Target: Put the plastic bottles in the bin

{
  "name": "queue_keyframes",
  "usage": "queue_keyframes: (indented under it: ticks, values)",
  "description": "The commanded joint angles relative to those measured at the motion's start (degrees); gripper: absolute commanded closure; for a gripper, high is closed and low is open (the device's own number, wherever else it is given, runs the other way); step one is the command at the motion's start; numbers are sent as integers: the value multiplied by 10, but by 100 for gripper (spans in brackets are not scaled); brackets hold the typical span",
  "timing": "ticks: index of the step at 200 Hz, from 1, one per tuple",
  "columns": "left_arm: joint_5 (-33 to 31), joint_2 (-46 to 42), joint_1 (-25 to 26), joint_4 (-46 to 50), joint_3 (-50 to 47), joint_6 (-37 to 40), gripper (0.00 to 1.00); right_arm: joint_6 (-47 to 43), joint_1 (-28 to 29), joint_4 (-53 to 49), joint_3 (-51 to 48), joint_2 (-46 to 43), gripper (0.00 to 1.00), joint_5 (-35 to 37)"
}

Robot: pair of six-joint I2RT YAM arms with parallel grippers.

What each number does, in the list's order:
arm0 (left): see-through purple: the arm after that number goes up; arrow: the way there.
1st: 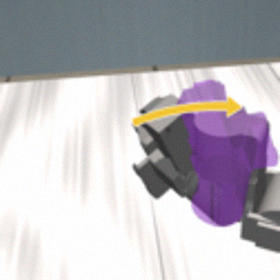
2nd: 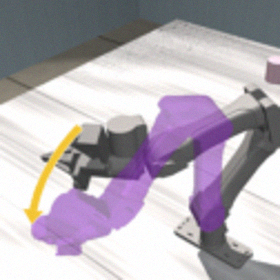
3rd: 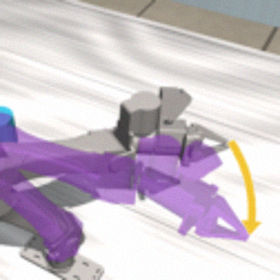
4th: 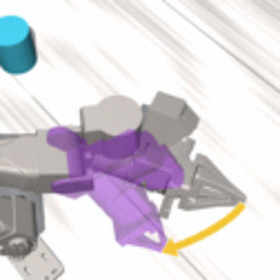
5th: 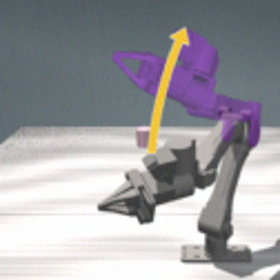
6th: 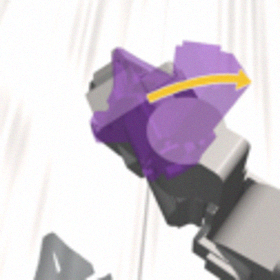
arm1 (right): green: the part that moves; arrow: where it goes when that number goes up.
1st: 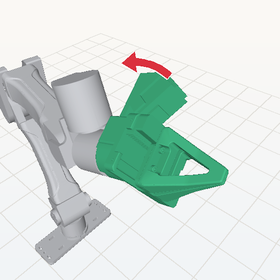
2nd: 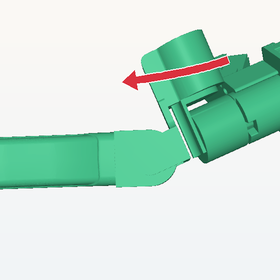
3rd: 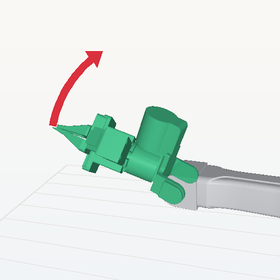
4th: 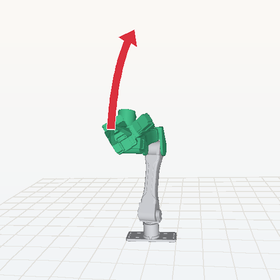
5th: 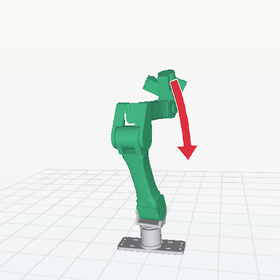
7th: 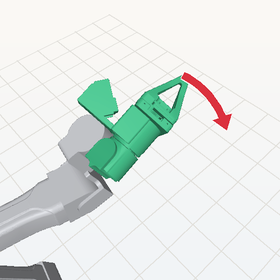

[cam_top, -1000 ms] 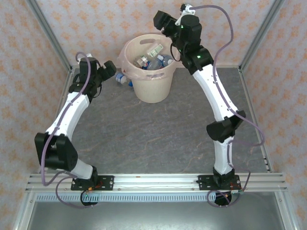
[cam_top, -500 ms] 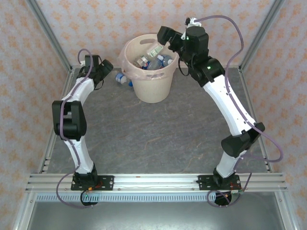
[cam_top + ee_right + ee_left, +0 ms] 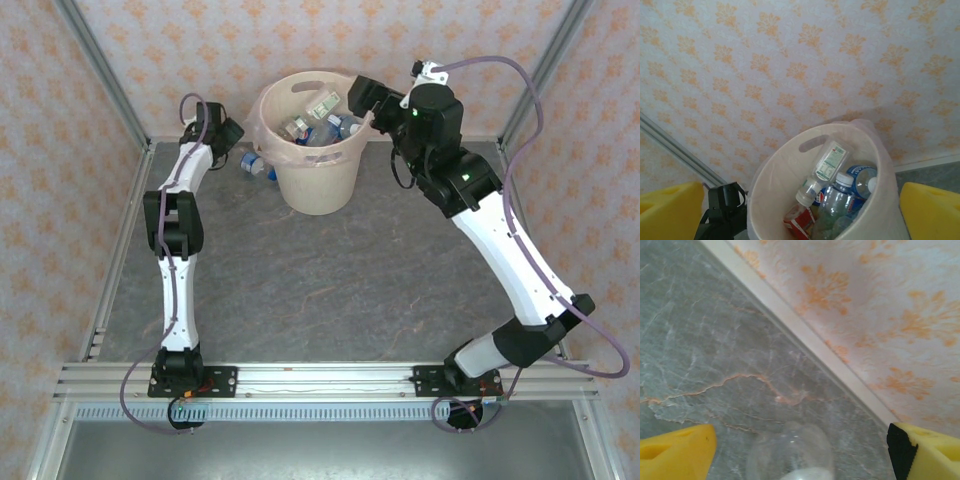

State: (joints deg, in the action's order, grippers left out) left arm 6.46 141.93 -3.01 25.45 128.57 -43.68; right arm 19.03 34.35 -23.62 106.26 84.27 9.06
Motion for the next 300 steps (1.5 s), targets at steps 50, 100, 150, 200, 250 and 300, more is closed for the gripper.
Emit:
queue_keyframes:
  ticks: [50, 100, 150, 200, 250, 300]
  values:
    - [-30, 42, 36, 33, 24, 15, 10, 3, 3, 1, -19, -19, 0, 31]
    - [-60, 60, 41, 91, 27, 34, 12, -5, 3, 1, -3, -8, 0, 28]
    - [-87, 31, 37, 129, -22, 84, 22, -10, 3, 9, -19, -19, 0, 23]
    - [-99, -29, 25, 116, -118, 137, 33, -12, 3, 40, -85, -60, 0, 21]
    - [-68, 11, 19, 183, -43, 150, 40, -8, 3, 21, -93, -82, 0, 10]
    - [-47, -122, 18, 94, -185, 120, 46, 4, 3, 25, -153, -145, 0, 10]
